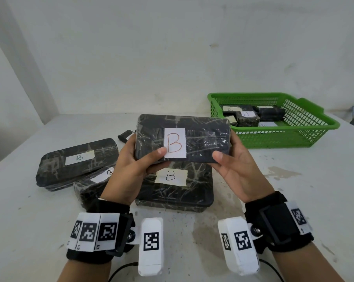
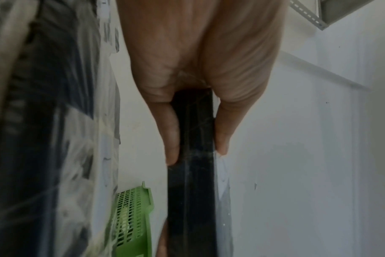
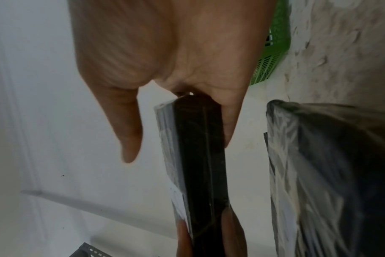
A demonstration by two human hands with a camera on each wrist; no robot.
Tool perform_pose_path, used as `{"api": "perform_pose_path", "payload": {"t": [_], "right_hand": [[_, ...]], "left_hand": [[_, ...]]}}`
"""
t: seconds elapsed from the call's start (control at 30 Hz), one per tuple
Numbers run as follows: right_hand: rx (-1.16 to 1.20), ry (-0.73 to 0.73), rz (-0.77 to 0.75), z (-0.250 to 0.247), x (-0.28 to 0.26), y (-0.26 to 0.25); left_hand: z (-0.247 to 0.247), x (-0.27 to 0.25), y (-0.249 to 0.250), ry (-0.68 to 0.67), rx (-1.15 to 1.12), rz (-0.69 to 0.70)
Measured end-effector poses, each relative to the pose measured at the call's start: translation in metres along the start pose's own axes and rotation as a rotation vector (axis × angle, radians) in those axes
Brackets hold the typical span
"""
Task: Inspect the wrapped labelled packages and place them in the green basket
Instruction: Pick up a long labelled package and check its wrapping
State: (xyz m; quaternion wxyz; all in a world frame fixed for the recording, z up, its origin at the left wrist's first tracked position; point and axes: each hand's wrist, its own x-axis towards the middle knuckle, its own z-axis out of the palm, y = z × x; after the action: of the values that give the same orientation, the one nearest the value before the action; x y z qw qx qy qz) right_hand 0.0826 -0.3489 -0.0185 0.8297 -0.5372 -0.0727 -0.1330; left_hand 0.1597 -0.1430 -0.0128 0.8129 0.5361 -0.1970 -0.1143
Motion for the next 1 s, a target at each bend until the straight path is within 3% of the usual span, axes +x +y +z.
{"api": "perform_pose_path", "payload": {"t": [0.43, 0.6, 0.77, 1.0], "right_hand": [[-0.236, 0.044, -0.049, 0.006, -0.003, 0.004], [-0.388, 0.169, -0.133, 0.014, -0.005, 0.002], [-0.438, 0.182, -0.157, 0.016, -0.007, 0.004], [-0.417, 0.205, -0.169, 0.015, -0.007, -0.001]], "left_hand": [[0.005, -0.005, 0.002, 0.026, 0.012, 0.001], [0.009, -0.008, 0.002, 0.0, 0.07, 0.003], [0.012, -0.009, 0.002, 0.018, 0.092, 0.053], [0.014, -0.009, 0.0, 0.007, 0.02, -0.008]]}}
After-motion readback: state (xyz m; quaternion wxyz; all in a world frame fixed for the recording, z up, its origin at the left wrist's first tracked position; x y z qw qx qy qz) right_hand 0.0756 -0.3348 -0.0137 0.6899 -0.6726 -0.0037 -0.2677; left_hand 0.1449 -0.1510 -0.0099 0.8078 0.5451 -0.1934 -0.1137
